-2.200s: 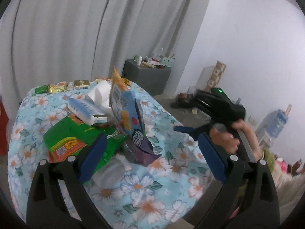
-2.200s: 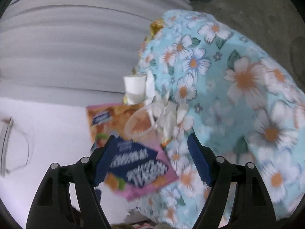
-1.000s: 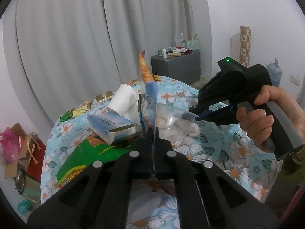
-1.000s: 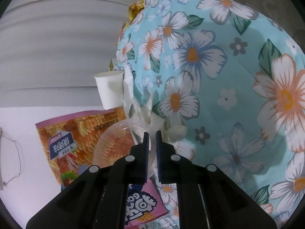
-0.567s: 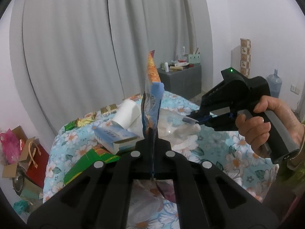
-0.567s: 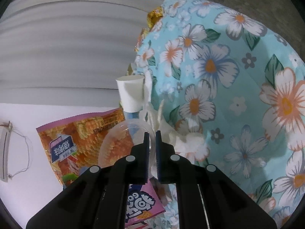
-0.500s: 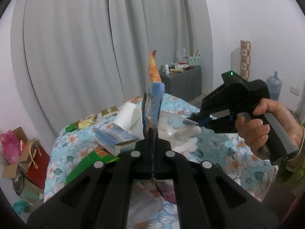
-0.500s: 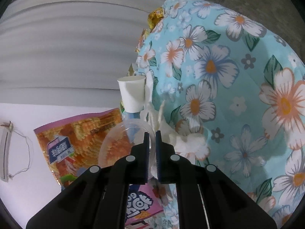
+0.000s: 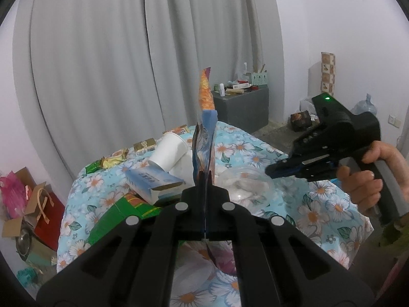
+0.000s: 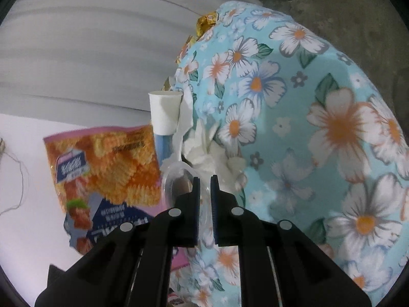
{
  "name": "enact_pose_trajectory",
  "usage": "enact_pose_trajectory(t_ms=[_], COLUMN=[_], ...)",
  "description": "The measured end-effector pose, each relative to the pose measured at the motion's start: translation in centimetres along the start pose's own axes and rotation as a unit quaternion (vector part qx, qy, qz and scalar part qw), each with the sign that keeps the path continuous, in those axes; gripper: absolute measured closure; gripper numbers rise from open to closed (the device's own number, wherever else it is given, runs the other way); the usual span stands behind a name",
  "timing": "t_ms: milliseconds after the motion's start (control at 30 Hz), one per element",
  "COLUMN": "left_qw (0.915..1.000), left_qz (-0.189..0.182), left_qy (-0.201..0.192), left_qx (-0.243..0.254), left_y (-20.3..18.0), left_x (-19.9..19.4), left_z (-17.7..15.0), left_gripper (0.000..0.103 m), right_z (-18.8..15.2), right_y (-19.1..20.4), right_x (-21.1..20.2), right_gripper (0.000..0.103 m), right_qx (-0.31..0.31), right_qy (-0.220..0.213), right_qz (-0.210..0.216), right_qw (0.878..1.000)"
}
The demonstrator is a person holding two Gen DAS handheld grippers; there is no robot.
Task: Collect trash
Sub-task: 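Carry the bag and cup to the blue wastebasket and open both tools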
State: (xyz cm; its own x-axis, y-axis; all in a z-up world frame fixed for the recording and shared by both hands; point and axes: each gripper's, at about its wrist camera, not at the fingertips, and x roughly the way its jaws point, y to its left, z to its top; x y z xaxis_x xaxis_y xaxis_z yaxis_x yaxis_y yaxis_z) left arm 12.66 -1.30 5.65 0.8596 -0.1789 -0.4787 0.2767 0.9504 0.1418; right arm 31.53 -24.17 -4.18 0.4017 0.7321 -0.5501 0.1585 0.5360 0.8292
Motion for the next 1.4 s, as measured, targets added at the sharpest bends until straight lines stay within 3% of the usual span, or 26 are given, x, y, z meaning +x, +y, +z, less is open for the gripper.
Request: enact_pose_trajectory(t_ms=[167, 267, 467, 500, 567, 667, 933, 1067, 1233, 1333, 1400], left_qw=[1.0, 1.0, 0.9999, 0.9999, 0.9999, 0.9999, 0.9993, 0.9982, 0.991, 0.9796, 0.9652], left_qz=[0.005, 0.007, 0.008, 0.009, 0.011, 0.014, -0.001, -0.037, -0.127, -0.2, -0.26], left_qy=[0.0, 0.004, 0.006, 0.005, 0.003, -0.003, -0.034, -0.045, -0.042, -0.015, 0.023], left_qx=[0.0, 0.002, 0.002, 0.003, 0.004, 0.006, 0.012, 0.012, 0.011, 0.012, 0.001], left_y=[-0.2, -0.3, -0.5, -0.6, -0.7, -0.7, -1.8, -3.3, -6.9, -10.5, -13.3], left_x=[-0.1, 0.0, 0.0, 0.0, -0.2, -0.9, -4.1, -5.5, -5.0, -2.6, 0.0], left_z=[0.0, 0.0, 0.0, 0.0, 0.1, 0.4, 2.3, 3.8, 7.0, 8.9, 9.9], left_gripper=[0.103, 0.103, 0.103, 0.103, 0.103, 0.103, 0.103, 0.103, 0.103, 0.103, 0.103], right_z=[-2.4, -4.1, -3.8, -3.6, -3.5, -3.9, -5.9, -7.0, -8.2, -8.7, -9.2], right_y=[0.1, 0.4, 0.7, 0.7, 0.6, 0.6, 0.6, 0.0, -2.9, -6.4, -9.5], right_x=[-1.8, -1.8, 0.6, 1.1, 1.7, 1.8, -2.9, -7.6, -15.5, -21.0, -24.3], right_gripper=[0.09, 0.077, 0.075, 0.075, 0.089, 0.097, 0.097, 0.097, 0.097, 0.097, 0.097], right_qx=[-0.008, -0.019, -0.014, -0.015, -0.01, -0.005, -0.016, -0.018, 0.0, 0.032, 0.064], right_qy=[-0.017, -0.025, -0.023, -0.025, -0.026, -0.027, -0.056, -0.096, -0.18, -0.242, -0.281], right_qz=[0.014, 0.003, -0.005, -0.014, -0.02, -0.013, 0.02, 0.037, 0.031, 0.01, -0.014], right_qw=[1.0, 0.999, 1.0, 0.999, 0.999, 1.0, 0.998, 0.995, 0.983, 0.97, 0.958])
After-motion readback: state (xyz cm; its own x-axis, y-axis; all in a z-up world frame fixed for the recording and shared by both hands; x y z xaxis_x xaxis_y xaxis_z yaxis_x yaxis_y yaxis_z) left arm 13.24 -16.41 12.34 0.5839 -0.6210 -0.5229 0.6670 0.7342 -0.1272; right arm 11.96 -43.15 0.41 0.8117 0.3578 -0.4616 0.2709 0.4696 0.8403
